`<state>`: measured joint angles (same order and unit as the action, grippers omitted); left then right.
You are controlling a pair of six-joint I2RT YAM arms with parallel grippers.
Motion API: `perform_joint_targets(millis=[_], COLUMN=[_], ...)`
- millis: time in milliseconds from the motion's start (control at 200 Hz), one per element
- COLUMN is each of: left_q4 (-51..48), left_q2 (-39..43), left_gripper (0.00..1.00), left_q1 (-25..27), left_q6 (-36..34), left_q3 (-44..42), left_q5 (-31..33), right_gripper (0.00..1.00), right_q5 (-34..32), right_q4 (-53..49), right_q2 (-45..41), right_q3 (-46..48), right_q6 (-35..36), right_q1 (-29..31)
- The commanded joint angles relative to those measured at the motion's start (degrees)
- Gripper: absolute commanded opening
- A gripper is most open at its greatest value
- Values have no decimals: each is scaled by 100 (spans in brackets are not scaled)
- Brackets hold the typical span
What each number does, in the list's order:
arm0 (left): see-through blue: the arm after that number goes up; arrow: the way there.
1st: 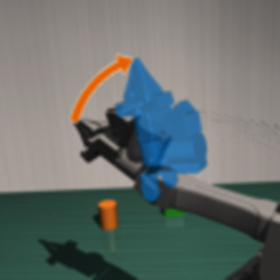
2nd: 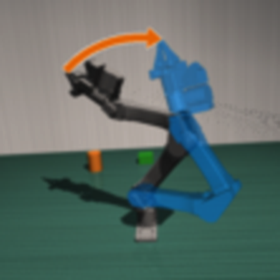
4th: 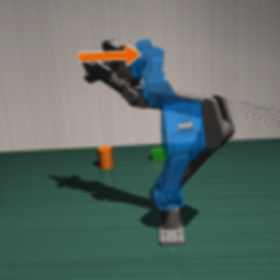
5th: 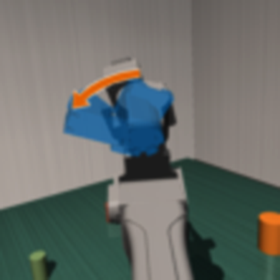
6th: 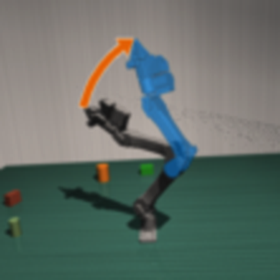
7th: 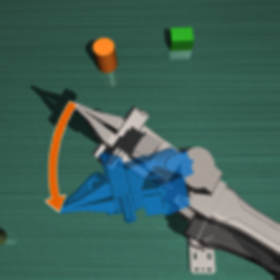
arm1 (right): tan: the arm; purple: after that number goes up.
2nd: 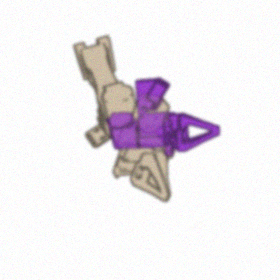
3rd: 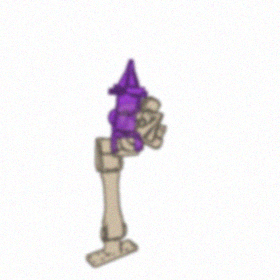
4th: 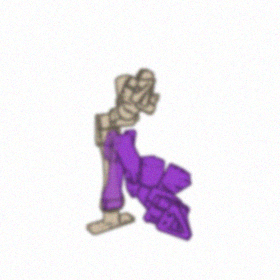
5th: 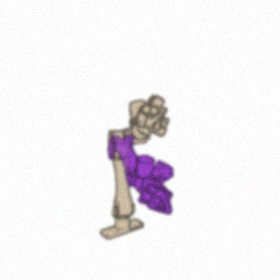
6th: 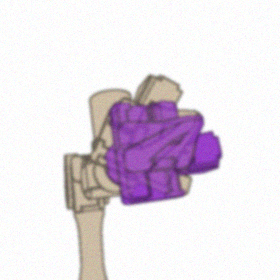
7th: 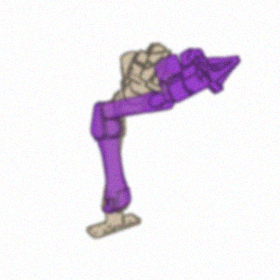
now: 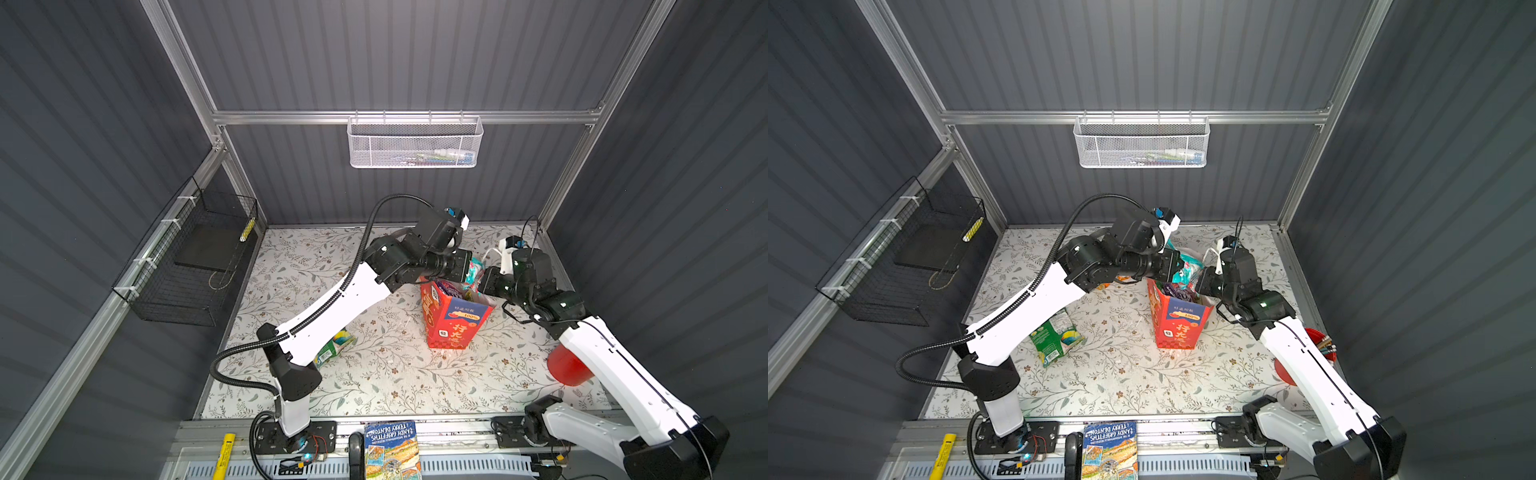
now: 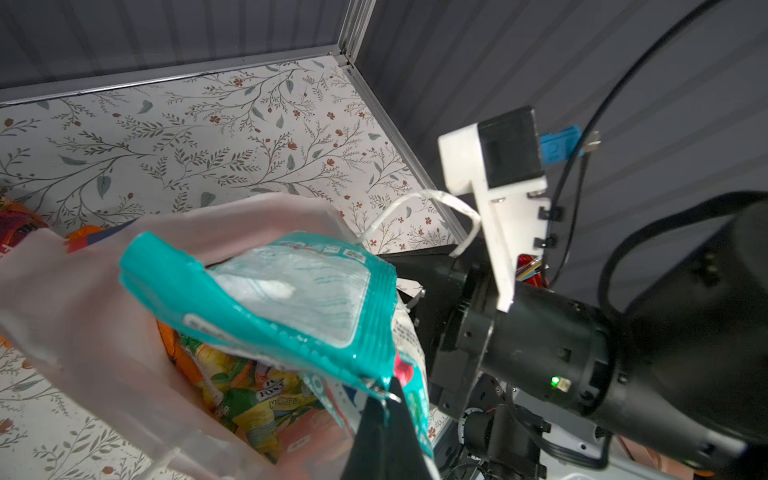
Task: Place the snacks into the paper bag
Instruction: 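Lift the teal packet with the left gripper and carry it over the bag, then lower the teal packet into the bag and open the left gripper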
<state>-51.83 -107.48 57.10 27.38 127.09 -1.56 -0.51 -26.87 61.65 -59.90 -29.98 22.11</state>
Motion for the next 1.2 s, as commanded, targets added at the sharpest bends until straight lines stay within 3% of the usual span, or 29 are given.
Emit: perform_joint_targets(millis=[0, 235, 435, 600, 811, 991, 1056, 1136, 1196], left_q4=[-437, -811, -847, -963, -672, -407, -546, -495, -284], left_q2=[-316, -621, -989, -1390, -1726, -2075, -2209, -2114, -1887], left_gripper=[0, 0, 0, 0, 0, 0, 9, 32, 41], left_q1=[55, 55, 56, 38, -75, -452, -495, -492, -497], left_q6=[-221, -257, -301, -375, -250, -36, -8, 25, 64], left_q3=[432, 551, 892, 1097, 832, 670, 828, 763, 530], left_q5=[182, 658, 619, 1082, 1118, 536, 525, 528, 446], right_gripper=[0, 0, 0, 0, 0, 0, 0, 0, 0], right_q5=[-80, -37, 91, 303, 471, 661, 616, 622, 599], right_q4=[-188, -184, -138, -3, 122, 209, 218, 218, 218], right_q2=[-30, -76, -92, -124, -120, -92, -78, -65, -64], right_q3=[-101, -101, -92, -44, 22, 47, 57, 48, 48], right_q6=[1, 17, 18, 18, -22, -51, -35, -34, -33], right_q1=[6, 13, 12, 13, 8, 11, 13, 11, 13])
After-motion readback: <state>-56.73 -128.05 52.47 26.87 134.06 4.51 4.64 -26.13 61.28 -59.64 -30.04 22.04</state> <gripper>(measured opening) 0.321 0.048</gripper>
